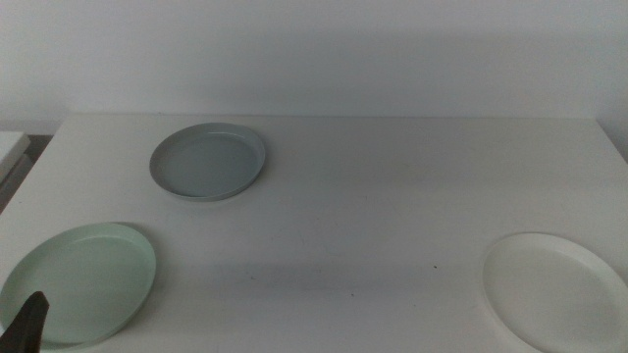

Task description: Stack the three bowls on top of each other.

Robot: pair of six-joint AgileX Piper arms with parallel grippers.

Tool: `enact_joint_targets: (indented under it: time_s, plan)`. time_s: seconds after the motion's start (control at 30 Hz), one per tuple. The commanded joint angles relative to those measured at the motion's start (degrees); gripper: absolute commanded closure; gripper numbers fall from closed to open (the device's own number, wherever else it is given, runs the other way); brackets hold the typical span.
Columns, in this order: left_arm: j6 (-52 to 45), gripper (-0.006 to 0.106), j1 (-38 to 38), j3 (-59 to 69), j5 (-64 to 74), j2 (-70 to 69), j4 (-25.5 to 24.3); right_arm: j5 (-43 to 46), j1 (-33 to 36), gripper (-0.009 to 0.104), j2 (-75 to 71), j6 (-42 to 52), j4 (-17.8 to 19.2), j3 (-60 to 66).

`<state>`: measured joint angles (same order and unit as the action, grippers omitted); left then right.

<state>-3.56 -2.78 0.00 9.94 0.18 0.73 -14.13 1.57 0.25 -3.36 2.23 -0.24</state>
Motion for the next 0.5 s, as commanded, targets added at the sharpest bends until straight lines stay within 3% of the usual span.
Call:
enact_joint_targets:
  time_s: [0.0,0.2,0.33,0.47]
  plan:
    - [0.73,0.007,0.32,0.0,-0.61,-0.18,0.18,0.47,-0.38,0.003,-0.25,0.23,0.21,0.24]
    - [1.05,0.007,6.02,-11.8,10.71,5.44,1.15,0.47,-0.38,0.003,-0.25,0.23,0.21,0.24]
    - [0.03,0.007,11.36,-28.24,28.67,16.83,5.66,0.47,-0.38,0.003,-0.25,0.23,0.21,0.24]
    - [-0.47,0.007,14.26,-45.92,46.8,27.25,5.97,0.47,-0.38,0.003,-0.25,0.23,0.21,0.24]
